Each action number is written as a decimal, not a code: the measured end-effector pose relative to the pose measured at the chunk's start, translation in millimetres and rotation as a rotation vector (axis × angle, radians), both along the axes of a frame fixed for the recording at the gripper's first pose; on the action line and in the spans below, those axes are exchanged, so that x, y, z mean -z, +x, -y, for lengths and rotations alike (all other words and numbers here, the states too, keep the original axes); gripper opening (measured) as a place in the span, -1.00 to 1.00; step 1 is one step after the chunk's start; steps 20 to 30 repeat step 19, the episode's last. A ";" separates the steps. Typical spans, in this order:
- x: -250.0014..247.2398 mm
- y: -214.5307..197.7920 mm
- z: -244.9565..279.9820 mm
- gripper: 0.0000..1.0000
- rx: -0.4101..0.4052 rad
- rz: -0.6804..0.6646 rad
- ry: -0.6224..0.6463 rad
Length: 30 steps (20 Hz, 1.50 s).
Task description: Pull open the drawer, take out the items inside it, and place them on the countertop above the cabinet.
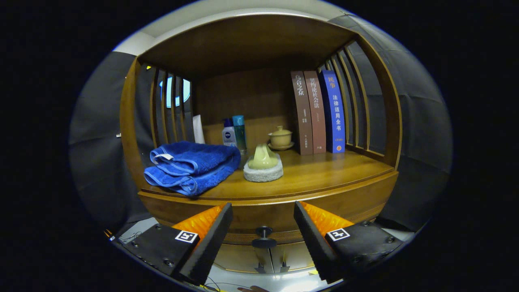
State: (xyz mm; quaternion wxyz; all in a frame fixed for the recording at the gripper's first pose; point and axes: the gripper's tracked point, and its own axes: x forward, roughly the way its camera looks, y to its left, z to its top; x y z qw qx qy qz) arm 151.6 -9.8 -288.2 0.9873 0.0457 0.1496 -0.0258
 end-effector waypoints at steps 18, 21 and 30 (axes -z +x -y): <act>-225.6 -73.2 1.2 0.98 -0.039 0.161 -0.014; -228.6 -75.8 1.3 0.98 -0.043 0.156 -0.020; -228.6 -75.8 1.3 0.98 -0.043 0.156 -0.020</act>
